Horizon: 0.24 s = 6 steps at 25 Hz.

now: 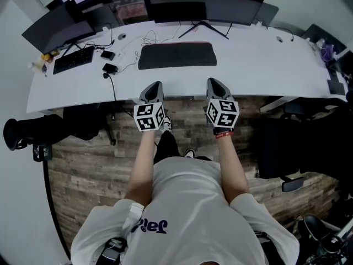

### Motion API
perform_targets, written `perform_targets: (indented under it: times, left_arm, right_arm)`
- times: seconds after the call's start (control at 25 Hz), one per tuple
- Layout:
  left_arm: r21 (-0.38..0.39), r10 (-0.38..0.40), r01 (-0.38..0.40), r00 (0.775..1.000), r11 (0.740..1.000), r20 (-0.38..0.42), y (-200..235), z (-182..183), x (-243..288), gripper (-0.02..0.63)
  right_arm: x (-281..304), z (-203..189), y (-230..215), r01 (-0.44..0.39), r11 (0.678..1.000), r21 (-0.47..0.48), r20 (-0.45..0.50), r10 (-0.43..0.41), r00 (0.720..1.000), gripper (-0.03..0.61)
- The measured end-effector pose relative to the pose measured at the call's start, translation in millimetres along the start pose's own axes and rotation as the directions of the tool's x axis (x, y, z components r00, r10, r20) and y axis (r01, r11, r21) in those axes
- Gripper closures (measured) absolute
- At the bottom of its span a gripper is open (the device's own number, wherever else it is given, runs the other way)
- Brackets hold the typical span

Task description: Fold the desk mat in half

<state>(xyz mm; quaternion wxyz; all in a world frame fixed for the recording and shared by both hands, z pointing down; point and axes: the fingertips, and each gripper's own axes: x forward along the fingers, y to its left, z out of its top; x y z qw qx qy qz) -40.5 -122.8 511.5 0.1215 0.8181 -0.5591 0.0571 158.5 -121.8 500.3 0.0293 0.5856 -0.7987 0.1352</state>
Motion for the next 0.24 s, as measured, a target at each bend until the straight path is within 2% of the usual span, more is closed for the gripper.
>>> perform_targets:
  times: [0.12, 0.24]
  left_arm:
    - [-0.029, 0.001, -0.002, 0.999, 1.000, -0.047, 2, -21, -3, 0.594]
    - [-0.072, -0.001, -0.011, 0.987, 0.997, -0.159, 4, -76, -35, 0.594]
  right_arm:
    - [-4, -16, -4, 0.006, 1.000, 0.020, -0.024, -0.005, 1.000, 0.563]
    - [-27, -74, 3, 0.019, 0.997, 0.068, -0.113, -0.011, 0.994, 0.563]
